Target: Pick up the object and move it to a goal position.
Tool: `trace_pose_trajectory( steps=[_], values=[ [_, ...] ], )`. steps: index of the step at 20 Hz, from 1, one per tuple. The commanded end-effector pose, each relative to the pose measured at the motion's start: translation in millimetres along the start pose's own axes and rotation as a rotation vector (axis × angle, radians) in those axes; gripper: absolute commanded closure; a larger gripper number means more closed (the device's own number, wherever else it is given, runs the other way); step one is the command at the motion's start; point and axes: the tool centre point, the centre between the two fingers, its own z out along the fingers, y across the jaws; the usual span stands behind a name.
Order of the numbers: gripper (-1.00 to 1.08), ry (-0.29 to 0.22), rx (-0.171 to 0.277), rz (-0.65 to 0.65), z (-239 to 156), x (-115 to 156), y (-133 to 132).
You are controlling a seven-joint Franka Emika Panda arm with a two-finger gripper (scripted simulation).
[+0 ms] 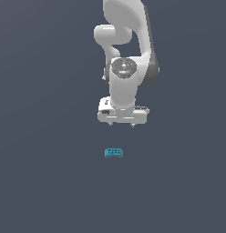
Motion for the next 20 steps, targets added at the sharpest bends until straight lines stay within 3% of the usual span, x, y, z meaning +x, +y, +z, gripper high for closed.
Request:
trace_pose_trajectory(
  steps=[1,20],
  values=[
    [-0.92,0.000,0.001,0.039,2,3,1],
    [-0.92,0.008,0.007,0.549,30,35,11]
  ],
)
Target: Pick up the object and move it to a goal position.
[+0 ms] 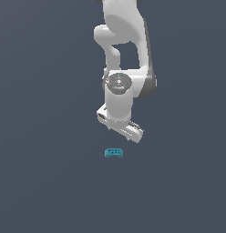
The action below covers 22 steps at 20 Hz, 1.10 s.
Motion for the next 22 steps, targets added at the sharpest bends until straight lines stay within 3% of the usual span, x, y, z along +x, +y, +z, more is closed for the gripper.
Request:
trace_pose_trajectory(
  steps=[1,22],
  values=[
    [-0.92,0.002,0.000,0.074,4,5,-1],
    [-0.92,0.032,0.003,0.671,38,42,-6]
  ],
)
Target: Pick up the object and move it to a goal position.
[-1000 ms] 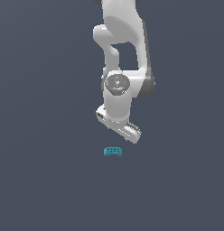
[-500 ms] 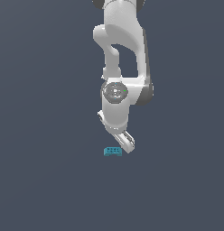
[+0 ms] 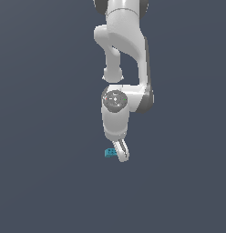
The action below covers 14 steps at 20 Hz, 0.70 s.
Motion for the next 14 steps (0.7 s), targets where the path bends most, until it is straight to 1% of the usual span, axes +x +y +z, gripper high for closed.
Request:
trace_pose_trajectory(
  steps=[1,7,14],
  values=[
    [-0.92,0.005,0.002,0.071,4,3,-3],
    [-0.92,0.015,0.006,0.208,12,8,-9],
    [-0.92,0.022,0.009,0.301,18,12,-13]
  ],
)
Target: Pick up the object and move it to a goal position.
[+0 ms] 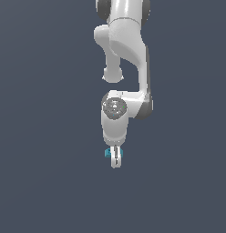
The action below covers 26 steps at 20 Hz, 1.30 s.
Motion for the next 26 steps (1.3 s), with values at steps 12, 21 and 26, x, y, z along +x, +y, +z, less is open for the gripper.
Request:
trace_pose_trajectory(
  steps=[12,21,26],
  values=[
    [-0.92,0.003,0.002,0.039,12,1,-2],
    [-0.92,0.003,0.002,0.044,51,1,-1],
    [1.08,0.003,0.002,0.044,53,2,-2]
  ],
)
